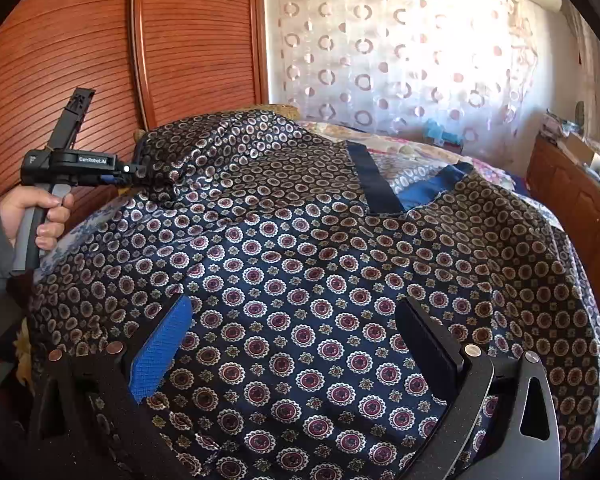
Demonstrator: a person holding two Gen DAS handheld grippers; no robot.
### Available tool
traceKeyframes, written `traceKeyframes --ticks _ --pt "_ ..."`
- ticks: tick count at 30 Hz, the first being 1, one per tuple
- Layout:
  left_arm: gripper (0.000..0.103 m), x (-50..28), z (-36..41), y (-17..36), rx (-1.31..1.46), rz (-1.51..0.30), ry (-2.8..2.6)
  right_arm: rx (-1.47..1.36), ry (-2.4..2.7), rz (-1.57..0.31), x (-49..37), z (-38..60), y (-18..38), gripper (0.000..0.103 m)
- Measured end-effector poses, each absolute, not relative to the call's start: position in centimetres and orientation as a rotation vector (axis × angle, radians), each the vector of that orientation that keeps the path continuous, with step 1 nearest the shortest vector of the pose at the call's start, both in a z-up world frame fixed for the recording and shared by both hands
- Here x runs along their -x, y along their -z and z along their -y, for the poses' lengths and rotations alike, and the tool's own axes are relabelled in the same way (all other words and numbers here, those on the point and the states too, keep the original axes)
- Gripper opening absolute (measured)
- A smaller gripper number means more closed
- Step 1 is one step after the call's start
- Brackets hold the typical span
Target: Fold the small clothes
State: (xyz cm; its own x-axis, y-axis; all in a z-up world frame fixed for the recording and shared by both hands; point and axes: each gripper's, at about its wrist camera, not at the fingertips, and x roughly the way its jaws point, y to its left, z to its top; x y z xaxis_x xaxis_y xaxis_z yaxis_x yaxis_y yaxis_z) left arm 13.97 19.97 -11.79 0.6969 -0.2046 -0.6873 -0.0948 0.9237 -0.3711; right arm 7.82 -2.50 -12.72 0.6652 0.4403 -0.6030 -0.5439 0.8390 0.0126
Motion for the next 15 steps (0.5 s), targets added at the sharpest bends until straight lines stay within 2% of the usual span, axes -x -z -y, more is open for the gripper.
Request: traceKeyframes --ticks 1,4,15 --pt "0.012 -13.9 -19.9 11.5 0.385 -0.802 0.063 0.174 -0.559 -0.632 -7.8 2.5 12.7 0.103" --pt "0.002 -13.5 -19.7 10.5 0.342 -0.782 0.068 0.166 -0.561 -0.627 -7.7 2.6 12.6 0.103" --pt "0.0 -15.0 -15.4 4.0 0.208 -0.687 0.147 0.125 -0.549 -0.614 -7.7 3.6 12.2 0.103"
